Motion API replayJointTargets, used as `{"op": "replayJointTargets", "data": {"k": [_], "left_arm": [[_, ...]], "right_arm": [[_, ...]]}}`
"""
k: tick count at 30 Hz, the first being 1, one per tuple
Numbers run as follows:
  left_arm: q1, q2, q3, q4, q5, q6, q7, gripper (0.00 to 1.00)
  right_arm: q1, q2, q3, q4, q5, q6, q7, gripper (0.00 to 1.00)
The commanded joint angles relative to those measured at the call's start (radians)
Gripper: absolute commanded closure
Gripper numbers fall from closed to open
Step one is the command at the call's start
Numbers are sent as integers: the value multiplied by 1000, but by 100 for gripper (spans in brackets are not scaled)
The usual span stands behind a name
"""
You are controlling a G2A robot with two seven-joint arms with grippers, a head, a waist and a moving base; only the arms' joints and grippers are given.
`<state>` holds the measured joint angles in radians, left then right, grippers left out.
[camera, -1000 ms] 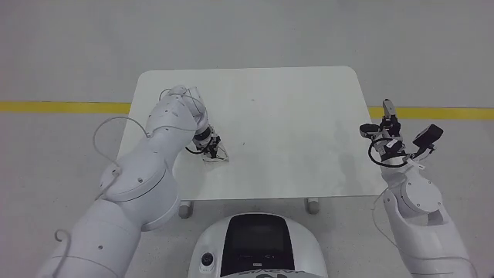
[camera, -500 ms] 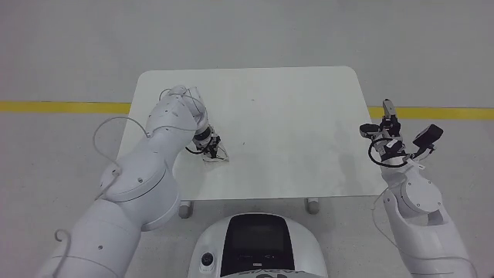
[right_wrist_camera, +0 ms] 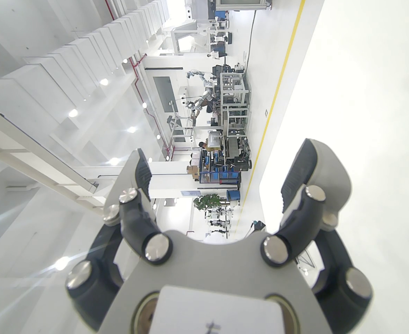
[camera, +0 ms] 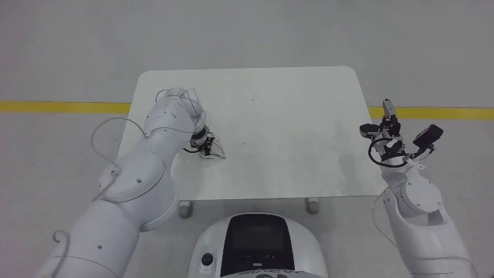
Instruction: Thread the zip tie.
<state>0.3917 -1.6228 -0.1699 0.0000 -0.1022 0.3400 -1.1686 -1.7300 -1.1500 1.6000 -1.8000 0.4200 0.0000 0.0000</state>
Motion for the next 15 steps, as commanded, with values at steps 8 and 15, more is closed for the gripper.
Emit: {"op": "replayJointTargets", "data": {"k": [8,15], "left_arm": [[9,-20,-5,0,-4,0,53,100],[25,-30,-14,0,-25,0,107,100]], "right_arm": [[0,0,0,0,0,0,0,0],[0,0,0,0,0,0,0,0]]}}
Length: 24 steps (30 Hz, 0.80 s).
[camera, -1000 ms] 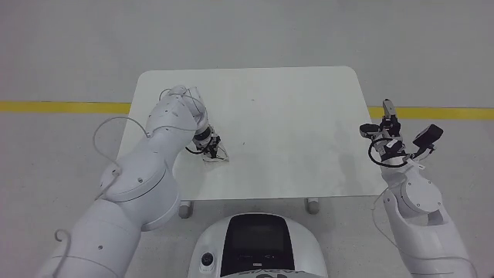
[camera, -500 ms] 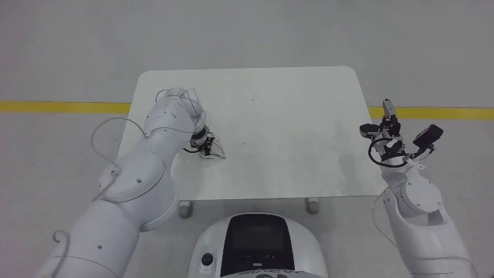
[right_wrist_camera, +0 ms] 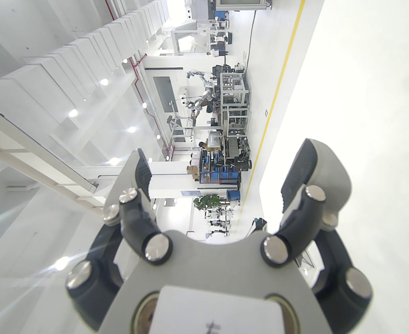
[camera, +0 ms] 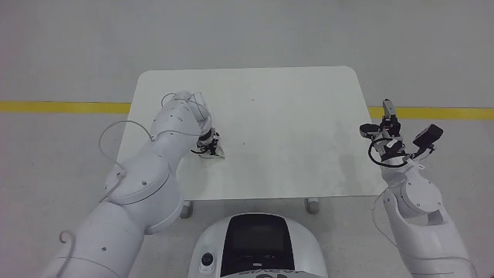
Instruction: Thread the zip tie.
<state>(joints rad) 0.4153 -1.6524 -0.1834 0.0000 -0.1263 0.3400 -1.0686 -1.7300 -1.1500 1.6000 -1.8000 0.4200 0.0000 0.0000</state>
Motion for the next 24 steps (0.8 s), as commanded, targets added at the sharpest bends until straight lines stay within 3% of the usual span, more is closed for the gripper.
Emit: {"op": "replayJointTargets", "data": {"k": [1,7,24], "left_arm": [[6,-1,-1,0,-4,0,16,100],[12,-6,-5,0,-13,0,34,100],[-24,-12,3,0,2,0,21,100]], "right_arm": [[0,0,0,0,0,0,0,0],[0,0,0,0,0,0,0,0],[0,0,0,0,0,0,0,0]]}}
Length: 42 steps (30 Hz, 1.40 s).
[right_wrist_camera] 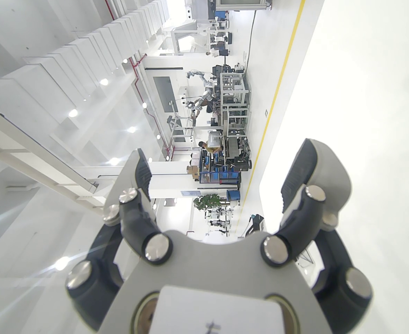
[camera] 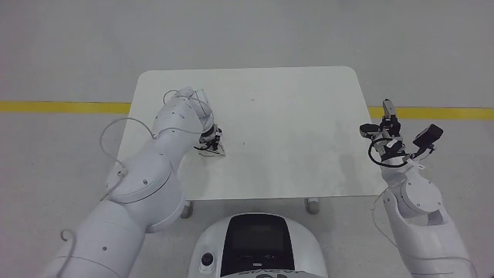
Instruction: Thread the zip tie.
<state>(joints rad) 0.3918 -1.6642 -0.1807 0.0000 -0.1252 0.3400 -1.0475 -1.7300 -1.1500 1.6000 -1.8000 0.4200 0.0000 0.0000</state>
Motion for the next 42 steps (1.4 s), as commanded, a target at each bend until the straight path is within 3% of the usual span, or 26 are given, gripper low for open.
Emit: {"op": "replayJointTargets", "data": {"k": [1,10,17,33,42], "left_arm": [[-2,1,1,0,3,0,-3,100],[-3,-4,11,0,39,0,-37,100],[-22,-11,11,0,74,0,-64,100],[-42,1,11,0,93,0,-108,100],[-35,-2,11,0,120,0,-86,100]], "right_arm": [[0,0,0,0,0,0,0,0],[0,0,0,0,0,0,0,0],[0,0,0,0,0,0,0,0],[0,0,0,0,0,0,0,0],[0,0,0,0,0,0,0,0]]}}
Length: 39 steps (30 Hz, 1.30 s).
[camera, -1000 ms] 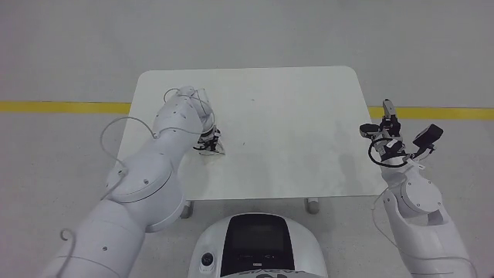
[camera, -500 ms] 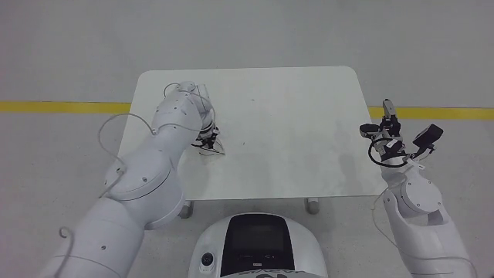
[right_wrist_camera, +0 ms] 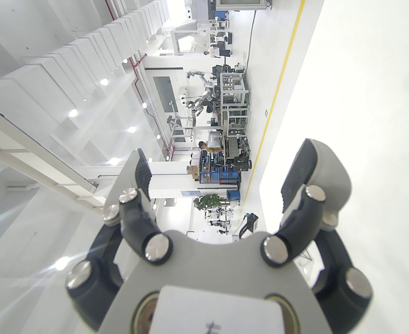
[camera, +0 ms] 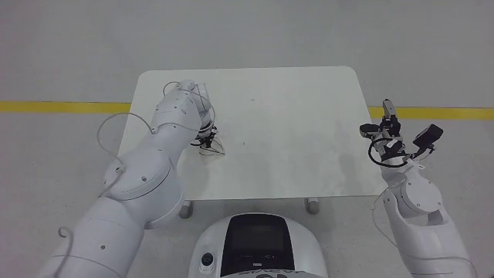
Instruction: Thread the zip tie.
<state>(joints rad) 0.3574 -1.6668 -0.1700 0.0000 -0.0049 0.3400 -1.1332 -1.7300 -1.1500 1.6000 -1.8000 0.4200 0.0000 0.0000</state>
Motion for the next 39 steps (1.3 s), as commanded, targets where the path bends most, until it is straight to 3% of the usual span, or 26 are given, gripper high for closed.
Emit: {"op": "replayJointTargets", "data": {"k": [1,4,13,21,22,23,26,39], "left_arm": [[0,0,0,0,0,0,-1,100],[13,2,-3,-4,-9,-13,14,100],[25,8,-5,-12,-19,0,15,100],[33,2,0,-8,-5,0,26,100],[34,1,0,-6,-5,0,27,93],[35,0,0,-2,-2,0,31,80],[37,-3,0,0,-1,0,40,67],[48,-4,0,0,-3,0,59,67]], "right_arm": [[0,0,0,0,0,0,0,0],[0,0,0,0,0,0,0,0],[0,0,0,0,0,0,0,0],[0,0,0,0,0,0,0,0],[0,0,0,0,0,0,0,0],[0,0,0,0,0,0,0,0],[0,0,0,0,0,0,0,0],[0,0,0,0,0,0,0,0]]}}
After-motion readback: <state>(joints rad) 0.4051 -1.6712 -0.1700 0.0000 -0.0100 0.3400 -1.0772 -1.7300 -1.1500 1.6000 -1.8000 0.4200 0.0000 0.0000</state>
